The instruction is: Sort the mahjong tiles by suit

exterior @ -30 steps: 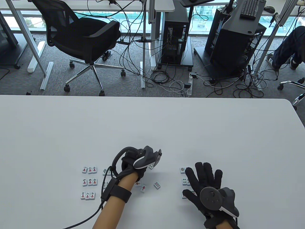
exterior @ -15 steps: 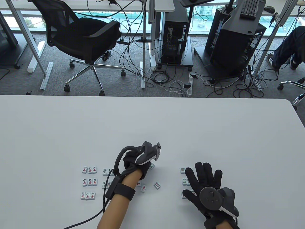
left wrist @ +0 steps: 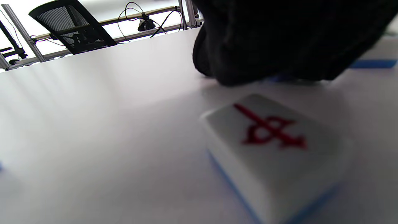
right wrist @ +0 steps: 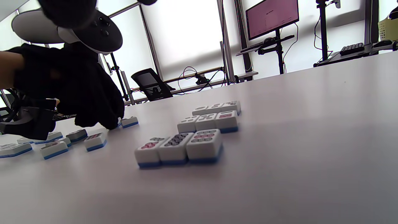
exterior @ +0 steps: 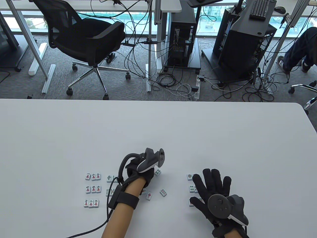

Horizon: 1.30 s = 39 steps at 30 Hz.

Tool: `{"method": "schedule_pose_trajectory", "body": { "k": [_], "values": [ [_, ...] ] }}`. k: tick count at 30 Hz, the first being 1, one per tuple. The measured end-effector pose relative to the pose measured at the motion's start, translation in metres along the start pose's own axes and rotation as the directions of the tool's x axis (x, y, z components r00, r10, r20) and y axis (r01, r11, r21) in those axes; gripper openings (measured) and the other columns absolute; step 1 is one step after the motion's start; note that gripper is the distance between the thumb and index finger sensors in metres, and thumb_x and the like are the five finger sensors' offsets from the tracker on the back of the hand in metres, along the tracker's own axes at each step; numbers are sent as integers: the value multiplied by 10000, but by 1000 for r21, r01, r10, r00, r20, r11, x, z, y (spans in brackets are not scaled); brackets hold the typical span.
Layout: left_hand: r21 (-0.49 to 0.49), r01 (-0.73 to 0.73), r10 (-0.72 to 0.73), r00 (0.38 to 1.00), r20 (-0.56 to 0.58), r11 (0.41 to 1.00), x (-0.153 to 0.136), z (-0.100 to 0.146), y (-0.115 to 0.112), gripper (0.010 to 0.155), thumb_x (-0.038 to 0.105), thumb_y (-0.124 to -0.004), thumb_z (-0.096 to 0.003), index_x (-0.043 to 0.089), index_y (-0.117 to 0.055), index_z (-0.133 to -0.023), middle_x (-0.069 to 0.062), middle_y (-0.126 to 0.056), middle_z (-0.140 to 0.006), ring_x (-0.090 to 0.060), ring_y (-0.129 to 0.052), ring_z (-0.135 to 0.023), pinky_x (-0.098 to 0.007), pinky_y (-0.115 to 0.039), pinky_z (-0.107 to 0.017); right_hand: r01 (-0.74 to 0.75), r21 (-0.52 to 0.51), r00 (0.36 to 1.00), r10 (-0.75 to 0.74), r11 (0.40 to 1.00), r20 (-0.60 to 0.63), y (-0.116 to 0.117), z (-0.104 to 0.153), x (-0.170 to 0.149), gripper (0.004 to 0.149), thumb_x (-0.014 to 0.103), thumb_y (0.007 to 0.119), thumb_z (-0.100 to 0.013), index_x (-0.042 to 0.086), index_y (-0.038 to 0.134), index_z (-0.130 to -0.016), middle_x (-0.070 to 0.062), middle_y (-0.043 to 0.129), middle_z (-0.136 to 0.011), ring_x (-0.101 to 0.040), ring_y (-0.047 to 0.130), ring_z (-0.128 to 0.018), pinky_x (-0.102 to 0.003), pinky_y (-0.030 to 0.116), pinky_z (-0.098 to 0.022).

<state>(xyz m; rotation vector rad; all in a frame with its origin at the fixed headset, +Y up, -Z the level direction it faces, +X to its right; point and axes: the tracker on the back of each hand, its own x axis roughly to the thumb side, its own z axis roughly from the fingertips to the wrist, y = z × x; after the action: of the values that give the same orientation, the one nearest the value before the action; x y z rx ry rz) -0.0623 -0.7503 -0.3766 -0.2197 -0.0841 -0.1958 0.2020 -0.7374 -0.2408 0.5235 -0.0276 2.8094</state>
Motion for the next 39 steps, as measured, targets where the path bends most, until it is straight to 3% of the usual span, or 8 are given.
{"method": "schedule_pose_trajectory", "body": {
  "k": [4,11,16,20,25,29,35,39],
  "values": [
    [64,-12,5,994,107,998,-15,12,9,608,527,-939,-253,168,-900,-742,159,-1005,-242,-41,-879,42,-319,-850,-100,-5,-1,1000,5,1000,0,0,0,0,754,607,582,-523,350,204,-1122,-74,45,-1185,-371,-48,-1038,-687,23,-701],
    [209,-12,-43,966,256,978,-63,71,15,616,518,-930,-262,185,-872,-777,157,-1012,-302,-45,-904,-12,-325,-858,-149,-9,-6,1000,9,1000,3,0,1,1,755,608,582,-521,350,203,-1120,-74,45,-1183,-371,-48,-1037,-687,23,-701],
    [186,-5,-44,964,262,983,-99,114,0,616,517,-926,-268,178,-871,-780,153,-1014,-309,-42,-906,-14,-324,-858,-148,-18,-5,1000,18,1000,1,0,1,1,755,607,582,-520,348,202,-1119,-77,44,-1182,-372,-47,-1036,-688,26,-700],
    [136,39,-74,964,257,990,-114,140,-26,615,519,-917,-274,173,-870,-781,163,-1010,-306,-37,-901,-9,-320,-857,-144,-21,-8,1000,21,1000,-4,0,1,2,755,607,582,-520,347,201,-1119,-78,43,-1181,-373,-46,-1035,-688,26,-699],
    [80,74,-92,962,257,994,-118,151,-55,613,521,-909,-275,175,-870,-780,165,-1005,-293,-36,-892,0,-320,-854,-136,-39,1,999,39,999,-6,2,1,2,755,607,581,-520,345,203,-1118,-101,44,-1179,-375,-43,-1034,-689,41,-697],
    [58,103,-115,959,260,993,-114,149,-64,611,523,-907,-274,174,-872,-774,168,-1000,-273,-32,-878,16,-316,-849,-121,-40,-3,999,40,999,-4,2,1,3,753,606,581,-520,346,203,-1117,-101,44,-1178,-376,-43,-1034,-689,41,-698],
    [49,144,-152,960,237,988,-112,149,-64,625,539,-889,-279,186,-858,-793,165,-1005,-292,-32,-886,5,-317,-849,-127,-39,-3,999,39,999,-3,2,1,3,756,606,581,-519,345,201,-1118,-81,43,-1179,-375,-44,-1033,-689,41,-697],
    [42,134,-140,966,216,990,-114,152,-52,638,550,-888,-278,211,-854,-818,153,-1018,-322,-39,-905,-15,-323,-854,-143,-34,-4,999,34,999,-1,2,1,3,755,607,581,-519,347,202,-1117,-80,42,-1180,-374,-44,-1034,-689,27,-698]
  ]
}}
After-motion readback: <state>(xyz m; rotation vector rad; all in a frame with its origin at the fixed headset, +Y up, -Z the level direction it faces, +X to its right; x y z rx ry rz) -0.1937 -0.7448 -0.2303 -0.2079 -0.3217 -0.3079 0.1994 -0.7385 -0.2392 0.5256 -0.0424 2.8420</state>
